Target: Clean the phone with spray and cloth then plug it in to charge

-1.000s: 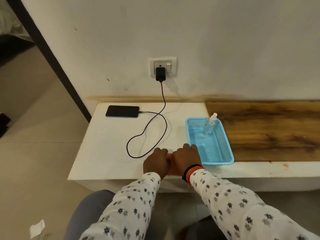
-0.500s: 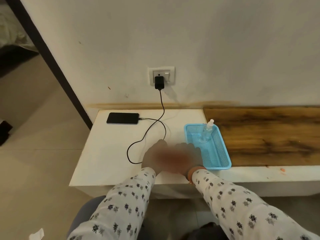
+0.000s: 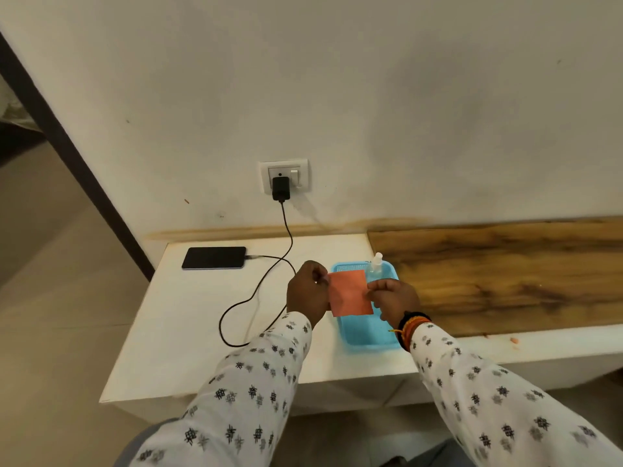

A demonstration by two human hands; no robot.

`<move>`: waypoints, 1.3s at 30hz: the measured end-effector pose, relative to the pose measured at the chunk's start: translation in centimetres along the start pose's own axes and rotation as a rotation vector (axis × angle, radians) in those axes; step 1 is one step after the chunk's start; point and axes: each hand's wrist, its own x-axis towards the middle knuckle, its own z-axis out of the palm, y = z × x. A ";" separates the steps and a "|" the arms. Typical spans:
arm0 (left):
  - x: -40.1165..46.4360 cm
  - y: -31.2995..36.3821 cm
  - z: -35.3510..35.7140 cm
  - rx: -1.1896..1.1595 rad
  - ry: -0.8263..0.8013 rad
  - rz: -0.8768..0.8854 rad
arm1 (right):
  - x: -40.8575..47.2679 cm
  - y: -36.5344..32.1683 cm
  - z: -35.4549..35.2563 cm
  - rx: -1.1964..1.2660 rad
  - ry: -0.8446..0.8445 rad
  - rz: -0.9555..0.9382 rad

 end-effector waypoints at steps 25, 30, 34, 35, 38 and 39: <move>0.4 -1.8 8.2 0.917 -0.033 0.083 | 2.9 3.0 -3.3 -0.897 0.123 -0.046; 0.1 -2.0 8.1 0.955 -0.028 0.104 | 2.6 3.4 -3.3 -1.019 0.096 -0.138; 0.0 -2.1 8.0 0.941 -0.019 0.105 | 2.2 3.6 -3.0 -1.077 0.062 -0.217; 0.0 -2.1 8.0 0.926 -0.009 0.105 | 2.1 3.6 -2.9 -1.084 0.063 -0.243; -0.2 -2.2 7.8 0.876 0.018 0.123 | 2.1 3.5 -2.6 -1.100 0.057 -0.270; -0.2 -2.6 7.7 0.853 0.037 0.142 | 2.1 3.7 -2.6 -1.090 0.062 -0.272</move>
